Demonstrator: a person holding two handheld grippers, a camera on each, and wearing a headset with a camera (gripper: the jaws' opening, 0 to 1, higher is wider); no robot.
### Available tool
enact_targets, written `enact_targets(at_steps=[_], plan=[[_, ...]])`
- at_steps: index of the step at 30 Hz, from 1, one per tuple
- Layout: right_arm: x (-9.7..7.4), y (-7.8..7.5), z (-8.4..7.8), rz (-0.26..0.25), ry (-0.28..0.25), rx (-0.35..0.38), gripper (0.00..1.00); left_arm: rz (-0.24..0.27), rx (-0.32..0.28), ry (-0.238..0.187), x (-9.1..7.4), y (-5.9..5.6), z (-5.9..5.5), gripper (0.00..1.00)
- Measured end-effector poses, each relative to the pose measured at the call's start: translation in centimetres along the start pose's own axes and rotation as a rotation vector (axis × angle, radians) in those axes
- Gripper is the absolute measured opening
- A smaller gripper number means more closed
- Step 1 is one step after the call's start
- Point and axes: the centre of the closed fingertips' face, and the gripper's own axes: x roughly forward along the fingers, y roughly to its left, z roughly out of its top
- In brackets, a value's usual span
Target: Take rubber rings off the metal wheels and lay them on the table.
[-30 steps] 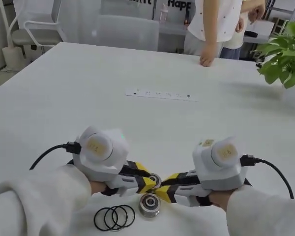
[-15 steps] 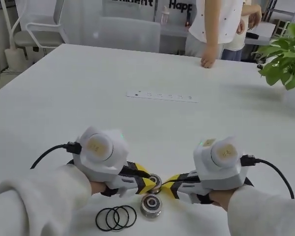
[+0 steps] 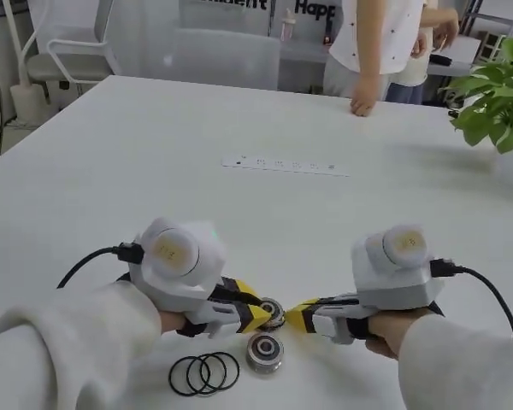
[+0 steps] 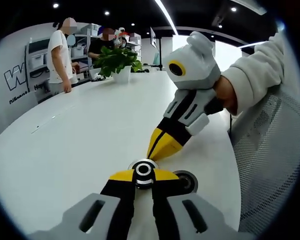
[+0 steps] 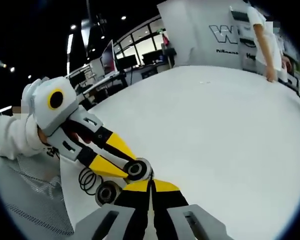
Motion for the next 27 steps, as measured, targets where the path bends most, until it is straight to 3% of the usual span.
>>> enact_targets(at_steps=[2,16,27], plan=[[-0.11,0.17,0.39,0.016,-0.022,0.061,0.00,0.001,-0.001,0.000,-0.01,0.00,0.02,0.07],[0.00,0.35,0.38,0.020,-0.010,0.103,0.00,0.002,-0.002,-0.017,-0.04,0.14,0.07,0.07],[0.00,0.54,0.39,0.004,0.013,0.040,0.00,-0.005,0.009,-0.013,0.09,0.13,0.02,0.07]])
